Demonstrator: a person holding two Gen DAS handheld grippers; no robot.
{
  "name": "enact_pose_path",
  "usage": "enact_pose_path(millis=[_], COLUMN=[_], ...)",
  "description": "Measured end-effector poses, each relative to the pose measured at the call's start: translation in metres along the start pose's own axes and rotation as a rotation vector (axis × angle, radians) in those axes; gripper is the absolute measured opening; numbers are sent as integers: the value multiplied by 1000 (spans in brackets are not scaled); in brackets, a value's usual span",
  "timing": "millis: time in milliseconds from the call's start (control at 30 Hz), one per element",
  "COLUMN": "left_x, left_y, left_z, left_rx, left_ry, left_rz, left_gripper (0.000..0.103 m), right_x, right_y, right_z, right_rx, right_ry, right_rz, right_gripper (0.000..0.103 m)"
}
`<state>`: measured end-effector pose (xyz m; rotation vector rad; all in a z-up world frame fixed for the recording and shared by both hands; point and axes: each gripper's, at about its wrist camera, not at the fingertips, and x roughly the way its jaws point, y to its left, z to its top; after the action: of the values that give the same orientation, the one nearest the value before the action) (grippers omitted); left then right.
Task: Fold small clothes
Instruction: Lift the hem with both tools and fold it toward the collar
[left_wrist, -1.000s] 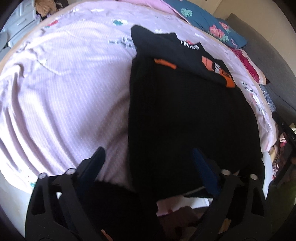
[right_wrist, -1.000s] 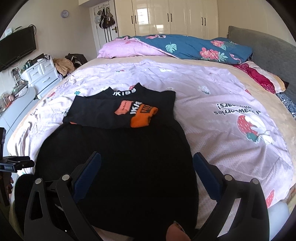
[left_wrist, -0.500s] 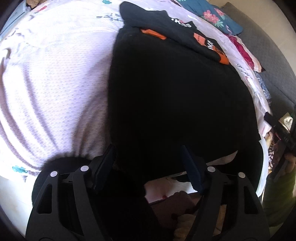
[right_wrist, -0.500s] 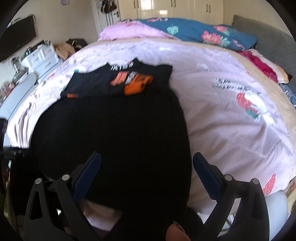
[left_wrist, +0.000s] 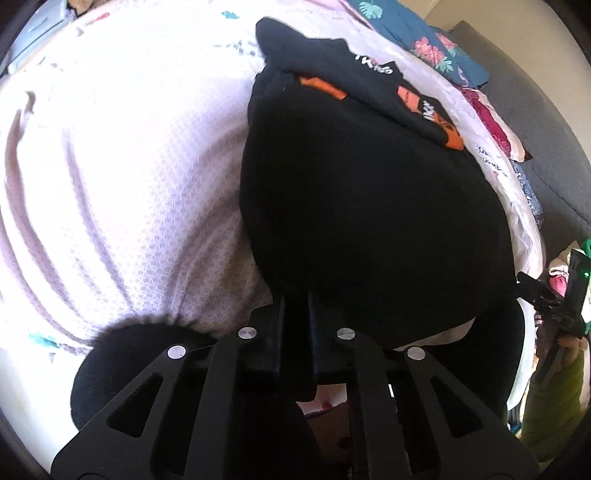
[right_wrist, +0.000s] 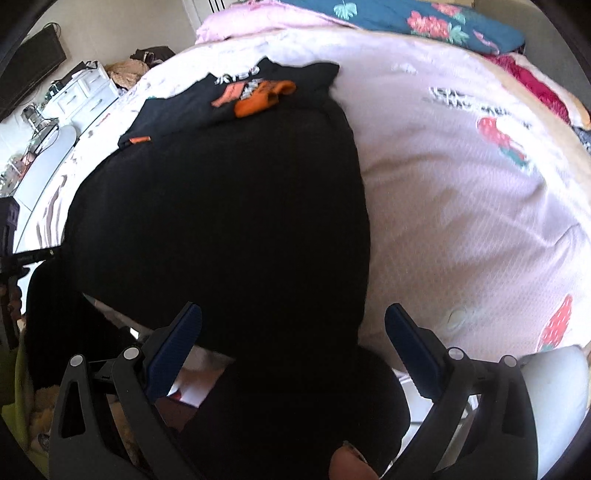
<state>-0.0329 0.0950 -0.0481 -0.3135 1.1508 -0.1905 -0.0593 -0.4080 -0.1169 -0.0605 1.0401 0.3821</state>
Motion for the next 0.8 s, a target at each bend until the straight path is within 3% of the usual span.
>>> enact_pose_path(millis=[33, 100, 167, 233, 300, 367, 800], left_x=[-3, -6, -9, -12, -16, -22, -52], left_y=[-1, -4, -4, -3, -1, 0, -2], left_z=[1, 1, 2, 4, 4, 5, 19], left_rx=[10, 27, 26, 20, 14, 14, 7], left_ry=[-6, -17, -26, -39, -57, -73, -171], left_rz=[0, 7, 3, -2, -12, -15, -42], left_gripper=[4, 4, 4, 4, 4, 4, 3], right_x=[1, 5, 11, 16, 13, 4, -66], right_y=[-1, -1, -4, -5, -5, -4, 0], right_z=[-2, -3, -6, -9, -10, -8, 23], right_rx=[-3, -6, 3, 5, 4, 10, 21], right_ry=[5, 26, 46, 57, 33, -4, -294], right_rz=[10, 14, 10, -24, -38, -25, 41], right_gripper=[96, 68, 65, 50, 26, 9, 9])
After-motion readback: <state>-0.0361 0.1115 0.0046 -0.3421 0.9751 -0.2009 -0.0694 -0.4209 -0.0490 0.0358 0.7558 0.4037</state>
